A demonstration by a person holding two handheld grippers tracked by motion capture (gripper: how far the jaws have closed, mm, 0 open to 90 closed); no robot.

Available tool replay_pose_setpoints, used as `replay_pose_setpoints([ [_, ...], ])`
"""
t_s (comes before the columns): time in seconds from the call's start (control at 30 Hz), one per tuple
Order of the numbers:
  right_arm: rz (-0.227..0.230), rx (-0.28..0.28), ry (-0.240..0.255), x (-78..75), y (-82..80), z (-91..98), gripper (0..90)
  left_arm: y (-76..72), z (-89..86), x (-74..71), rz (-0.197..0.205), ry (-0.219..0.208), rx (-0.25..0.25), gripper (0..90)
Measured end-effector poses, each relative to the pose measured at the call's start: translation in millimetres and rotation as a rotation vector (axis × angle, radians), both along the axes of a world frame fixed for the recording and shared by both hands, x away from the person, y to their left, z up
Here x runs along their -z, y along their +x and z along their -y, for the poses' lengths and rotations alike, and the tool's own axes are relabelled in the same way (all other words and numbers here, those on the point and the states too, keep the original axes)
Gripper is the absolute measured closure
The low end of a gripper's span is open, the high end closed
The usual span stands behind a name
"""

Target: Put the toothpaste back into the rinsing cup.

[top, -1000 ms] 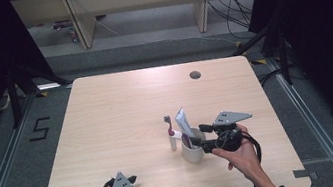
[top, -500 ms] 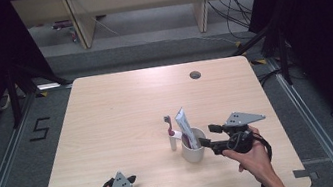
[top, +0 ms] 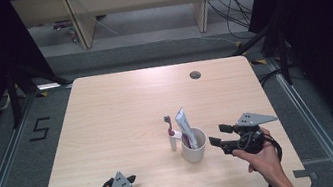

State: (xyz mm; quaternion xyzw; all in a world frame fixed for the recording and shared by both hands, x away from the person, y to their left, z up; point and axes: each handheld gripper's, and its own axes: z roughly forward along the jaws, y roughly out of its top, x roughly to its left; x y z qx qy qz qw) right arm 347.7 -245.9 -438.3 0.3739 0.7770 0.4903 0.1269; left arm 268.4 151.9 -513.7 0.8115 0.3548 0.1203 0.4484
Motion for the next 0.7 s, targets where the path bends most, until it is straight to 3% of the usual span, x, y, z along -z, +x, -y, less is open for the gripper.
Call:
replay_pose_setpoints([
  [0.03,-0.013,0.002,0.018,1.2,-0.7,0.7,36.1,-0.2,-0.2,0.0,0.001,0.002,0.003,16.6],
  [0.1,-0.026,0.016,0.010,1.8,-2.6,4.1,35.8,0.0,-0.6,-0.6,0.002,0.006,0.004,16.6],
  [0.13,-0.012,0.013,0.014,2.7,-2.1,5.9,35.7,-0.1,-0.4,-0.6,0.002,0.003,-0.001,16.6],
  [0.17,-0.036,0.021,0.029,3.2,-3.9,6.3,35.6,-0.2,-0.3,-0.3,0.002,0.000,-0.002,16.6],
  [0.2,-0.018,0.019,0.008,3.5,-3.1,9.2,35.5,-0.4,-0.4,-0.2,0.002,0.001,-0.002,16.6],
  [0.33,-0.039,0.032,0.014,3.9,-6.6,13.2,35.3,-0.3,-0.7,-0.4,0.002,0.002,-0.002,16.6],
  [0.4,-0.019,0.031,0.018,5.6,-5.8,14.5,35.1,-0.5,-0.8,-0.2,0.003,0.002,-0.002,16.6],
  [0.43,-0.040,0.039,0.029,5.0,-8.2,14.6,35.0,-0.5,-0.8,-0.3,0.003,0.002,-0.003,16.6],
  [0.47,-0.009,0.033,0.009,5.4,-6.8,16.9,34.9,-0.6,-1.1,-0.9,0.000,0.009,-0.004,16.6],
  [0.5,-0.037,0.038,0.017,4.9,-8.9,16.8,34.7,-0.6,-1.1,-0.8,-0.001,0.007,-0.005,16.6],
  [0.53,-0.010,0.037,0.012,6.1,-8.1,18.0,34.4,-0.4,-1.6,-0.7,0.002,0.011,0.000,16.6],
  [0.57,-0.026,0.043,0.017,6.2,-9.3,18.1,33.7,-0.5,-1.7,-0.6,0.003,0.011,0.001,16.6],
  [0.63,0.000,0.045,0.004,8.2,-9.1,20.4,33.2,-0.7,-1.6,-0.9,-0.001,0.012,-0.004,16.6],
  [0.7,-0.026,0.056,0.033,11.1,-11.5,19.3,32.6,-0.8,-1.5,-0.6,-0.004,0.007,-0.008,16.6],
])
